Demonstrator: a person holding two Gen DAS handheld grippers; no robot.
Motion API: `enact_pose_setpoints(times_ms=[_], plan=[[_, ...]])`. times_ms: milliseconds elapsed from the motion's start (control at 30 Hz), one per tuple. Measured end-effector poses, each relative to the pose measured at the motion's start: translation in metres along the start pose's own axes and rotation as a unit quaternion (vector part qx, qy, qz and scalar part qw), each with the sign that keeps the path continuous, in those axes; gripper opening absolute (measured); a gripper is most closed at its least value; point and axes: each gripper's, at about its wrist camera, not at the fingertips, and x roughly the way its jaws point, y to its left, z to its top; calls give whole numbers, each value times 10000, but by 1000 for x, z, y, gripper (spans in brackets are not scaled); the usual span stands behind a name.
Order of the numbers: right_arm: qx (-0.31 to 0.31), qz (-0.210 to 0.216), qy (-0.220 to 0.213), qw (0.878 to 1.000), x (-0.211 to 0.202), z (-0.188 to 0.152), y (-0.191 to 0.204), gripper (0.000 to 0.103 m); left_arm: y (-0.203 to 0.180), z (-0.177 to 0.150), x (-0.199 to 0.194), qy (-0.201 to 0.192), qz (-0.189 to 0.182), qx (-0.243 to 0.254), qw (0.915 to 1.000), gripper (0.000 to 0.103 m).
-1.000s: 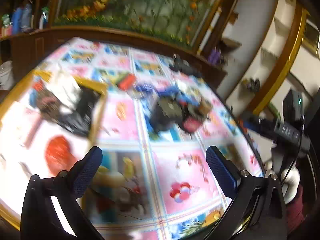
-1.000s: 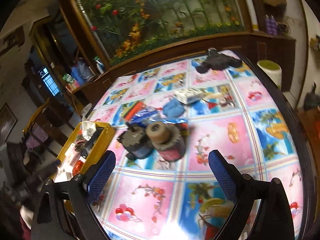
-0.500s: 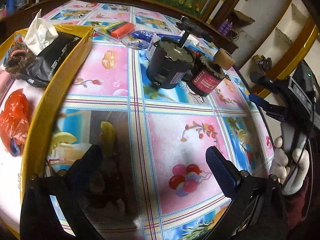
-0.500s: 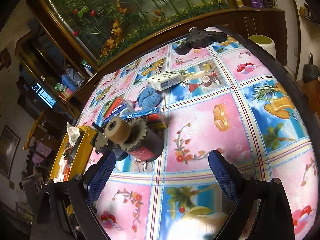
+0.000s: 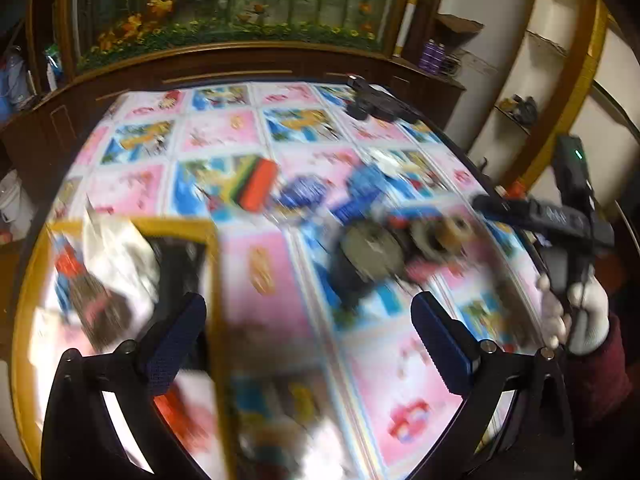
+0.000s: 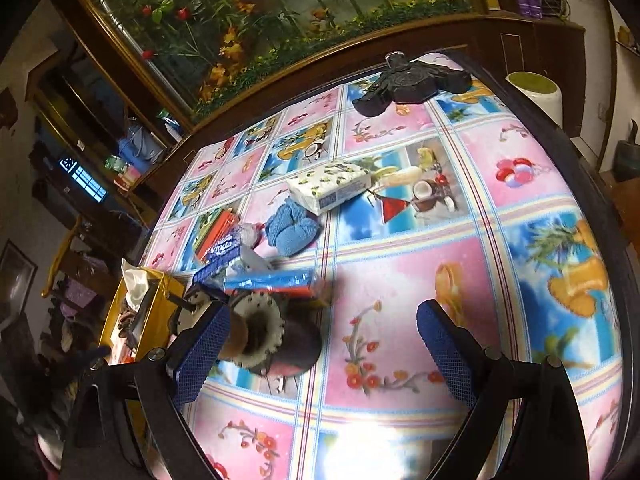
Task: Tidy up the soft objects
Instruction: 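Move the left gripper to the striped sponge pack and grasp it, then lift the sponge pack with the left gripper while the right grasps the yellow-patterned tissue pack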
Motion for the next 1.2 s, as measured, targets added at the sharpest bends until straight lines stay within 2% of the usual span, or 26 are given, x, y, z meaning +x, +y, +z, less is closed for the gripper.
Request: enact_pose_setpoints(times_ms=[133,200,267,433,633,700,800,833,867,900,933,1000,1200], plan=[[63,42,148,9999,17,20,4,95,35,51,32,37,226,-303,9993,103],[64,121,216,9997,26,27,8,95,44,69,50,64,392,-330,9987,103],[36,182,292,9994,35,32,13,95,48,82,71,249,427,-245,9985,103],[69,339,320,9989,48,39,10,95,40,95,117,506,811,178,9953,103],[262,357,251,9987,56,37,-5,95,31,98,163,1026,872,367,9902,103],[341,320,252,9986,57,40,-14,95,32,95,176,1255,914,346,9873,103],[502,324,261,9979,59,47,-23,95,44,94,184,1320,763,-70,9883,103],[562,318,289,9975,63,51,-27,95,49,93,185,1297,729,-184,9887,97],[591,312,333,9972,67,54,-29,95,49,91,184,1256,656,-189,9897,87],[615,291,383,9969,71,57,-30,95,49,89,184,1273,507,-166,9904,53],[632,257,419,9968,75,60,-30,95,48,88,182,1243,530,-114,9908,48],[625,212,498,9966,85,68,-27,95,46,87,178,1234,487,-100,9911,44],[965,275,769,9920,118,91,-17,95,44,83,175,1283,491,-151,9904,45]])
